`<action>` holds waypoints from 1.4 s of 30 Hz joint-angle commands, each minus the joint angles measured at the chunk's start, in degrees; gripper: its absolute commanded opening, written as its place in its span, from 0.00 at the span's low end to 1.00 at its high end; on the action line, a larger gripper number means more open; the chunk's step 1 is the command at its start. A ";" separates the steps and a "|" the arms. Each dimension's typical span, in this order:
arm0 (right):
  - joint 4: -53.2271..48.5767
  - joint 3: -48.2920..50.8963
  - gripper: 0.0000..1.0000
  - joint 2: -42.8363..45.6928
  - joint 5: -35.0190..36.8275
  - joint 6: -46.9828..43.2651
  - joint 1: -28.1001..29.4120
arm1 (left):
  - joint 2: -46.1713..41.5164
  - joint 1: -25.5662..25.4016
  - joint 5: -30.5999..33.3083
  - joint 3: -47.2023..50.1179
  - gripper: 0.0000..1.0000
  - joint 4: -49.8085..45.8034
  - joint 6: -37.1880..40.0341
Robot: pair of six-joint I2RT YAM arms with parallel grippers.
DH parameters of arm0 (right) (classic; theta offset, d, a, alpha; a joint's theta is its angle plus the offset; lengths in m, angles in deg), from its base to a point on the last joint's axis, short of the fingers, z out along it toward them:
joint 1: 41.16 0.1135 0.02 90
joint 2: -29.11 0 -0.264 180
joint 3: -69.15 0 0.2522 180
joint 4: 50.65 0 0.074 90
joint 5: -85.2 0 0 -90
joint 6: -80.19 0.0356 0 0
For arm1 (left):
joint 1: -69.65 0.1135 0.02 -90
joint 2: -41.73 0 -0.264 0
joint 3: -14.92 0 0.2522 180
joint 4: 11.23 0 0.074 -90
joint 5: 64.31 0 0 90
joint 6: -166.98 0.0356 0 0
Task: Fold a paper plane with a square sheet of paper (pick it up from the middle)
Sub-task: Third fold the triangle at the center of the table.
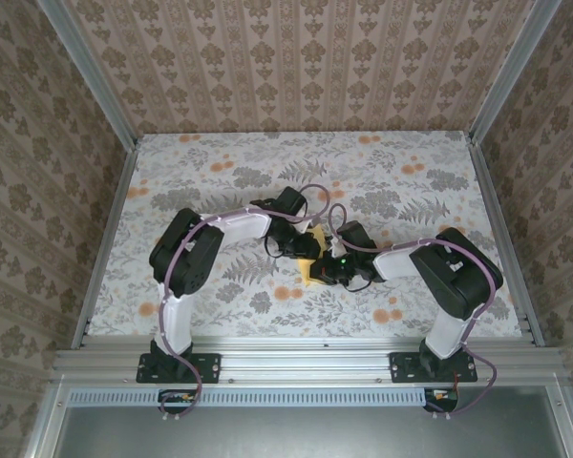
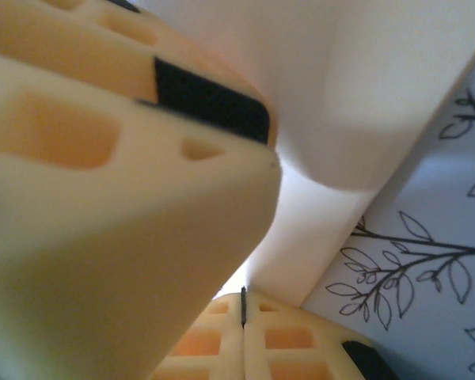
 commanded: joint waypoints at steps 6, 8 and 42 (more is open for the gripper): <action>-3.39 -0.29 0.09 -0.23 2.63 -0.08 1.80 | 2.35 1.09 4.16 1.00 0.22 -2.86 2.43; -4.87 -0.76 0.09 1.04 3.21 -0.57 1.98 | 2.85 1.13 5.44 1.19 0.22 -3.28 3.12; -20.68 -4.74 0.09 4.13 10.61 -3.85 13.15 | 6.91 1.80 8.74 2.18 0.20 -3.59 5.35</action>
